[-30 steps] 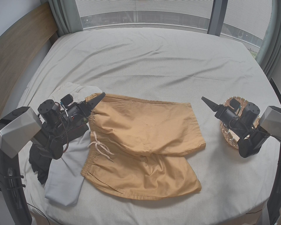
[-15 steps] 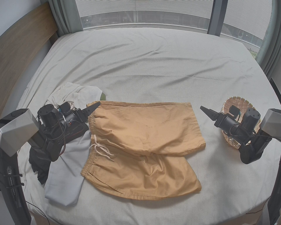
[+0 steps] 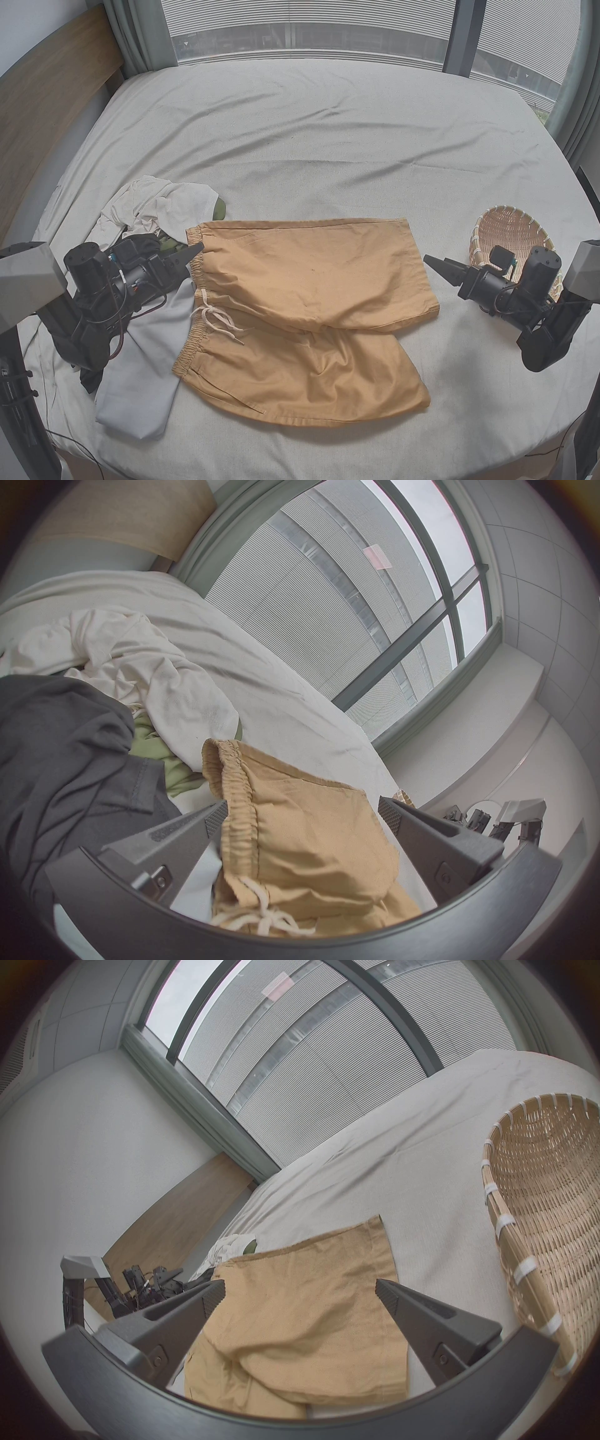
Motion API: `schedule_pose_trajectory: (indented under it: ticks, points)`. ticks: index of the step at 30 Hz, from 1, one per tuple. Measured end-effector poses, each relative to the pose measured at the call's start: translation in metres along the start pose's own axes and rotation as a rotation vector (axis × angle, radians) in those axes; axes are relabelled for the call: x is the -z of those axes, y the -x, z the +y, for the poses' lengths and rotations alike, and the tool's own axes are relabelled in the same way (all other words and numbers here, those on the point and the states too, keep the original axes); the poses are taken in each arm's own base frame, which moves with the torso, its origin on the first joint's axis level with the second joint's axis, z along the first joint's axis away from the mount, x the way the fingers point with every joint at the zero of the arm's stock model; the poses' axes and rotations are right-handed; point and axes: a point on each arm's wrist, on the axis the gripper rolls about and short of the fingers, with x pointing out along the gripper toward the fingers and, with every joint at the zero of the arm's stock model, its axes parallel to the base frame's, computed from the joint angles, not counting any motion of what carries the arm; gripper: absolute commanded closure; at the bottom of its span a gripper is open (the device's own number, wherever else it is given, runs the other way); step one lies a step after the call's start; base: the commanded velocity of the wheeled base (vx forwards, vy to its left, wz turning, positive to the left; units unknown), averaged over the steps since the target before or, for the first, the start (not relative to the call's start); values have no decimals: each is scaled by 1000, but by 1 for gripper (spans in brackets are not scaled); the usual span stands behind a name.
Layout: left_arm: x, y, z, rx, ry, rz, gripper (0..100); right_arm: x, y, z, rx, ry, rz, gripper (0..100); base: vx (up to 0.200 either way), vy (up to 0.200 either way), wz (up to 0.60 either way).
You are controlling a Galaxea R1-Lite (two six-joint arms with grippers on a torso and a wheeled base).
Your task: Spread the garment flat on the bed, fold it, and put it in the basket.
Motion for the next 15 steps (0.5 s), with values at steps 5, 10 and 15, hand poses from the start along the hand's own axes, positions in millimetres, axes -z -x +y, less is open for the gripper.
schedule_pose_trajectory:
  ticks: [5,10,15]
  points:
    - [4,20,-5,-6,-41,17,0,11,7,7,-1,12,46,0,0,0,0]
    - [8,30,-12,-2,-39,41,0,21,16,12,-2,-6,96,0,0,0,0]
    - [13,36,-23,22,-30,70,0,27,21,14,-5,-21,126,0,0,0,0]
